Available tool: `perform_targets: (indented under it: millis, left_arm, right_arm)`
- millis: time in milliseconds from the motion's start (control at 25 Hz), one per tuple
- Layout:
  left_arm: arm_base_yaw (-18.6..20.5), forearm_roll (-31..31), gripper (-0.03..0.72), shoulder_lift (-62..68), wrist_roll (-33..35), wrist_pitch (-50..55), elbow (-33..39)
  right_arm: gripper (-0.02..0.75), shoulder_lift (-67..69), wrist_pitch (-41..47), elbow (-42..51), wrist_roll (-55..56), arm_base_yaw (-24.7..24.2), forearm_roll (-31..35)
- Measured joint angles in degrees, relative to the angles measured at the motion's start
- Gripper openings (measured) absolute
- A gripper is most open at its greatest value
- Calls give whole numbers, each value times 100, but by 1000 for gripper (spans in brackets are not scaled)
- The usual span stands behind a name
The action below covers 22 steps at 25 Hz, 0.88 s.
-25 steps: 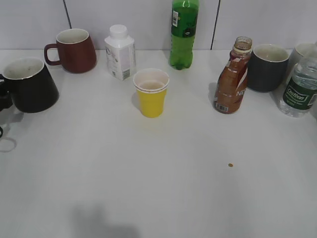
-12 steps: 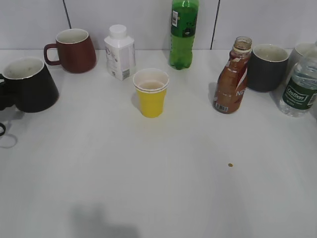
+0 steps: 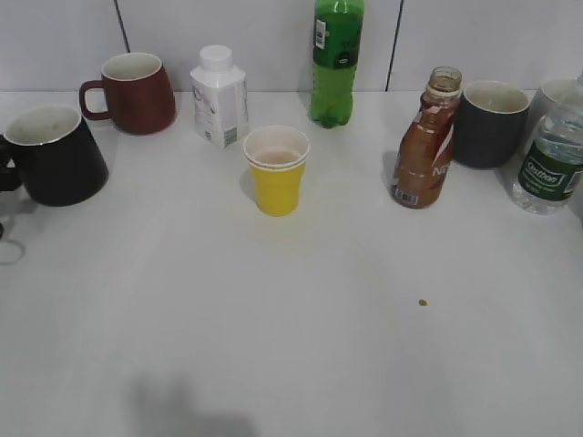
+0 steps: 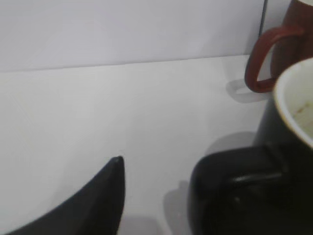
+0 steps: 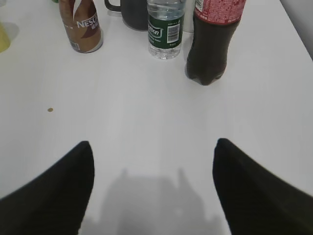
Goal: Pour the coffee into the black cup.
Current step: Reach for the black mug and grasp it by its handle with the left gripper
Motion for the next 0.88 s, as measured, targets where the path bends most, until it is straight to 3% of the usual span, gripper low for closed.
perform_targets:
  millis: [240, 520, 880]
  left_arm:
    - [48, 995, 249, 345, 0, -40, -427]
    - [56, 1425, 92, 709, -43, -398, -718]
    - [69, 1640, 71, 621, -110, -638, -678]
  right_arm:
    - [588, 0, 0, 0, 0, 0, 0]
    - [588, 0, 0, 0, 0, 0, 0]
    - [588, 0, 0, 0, 0, 0, 0]
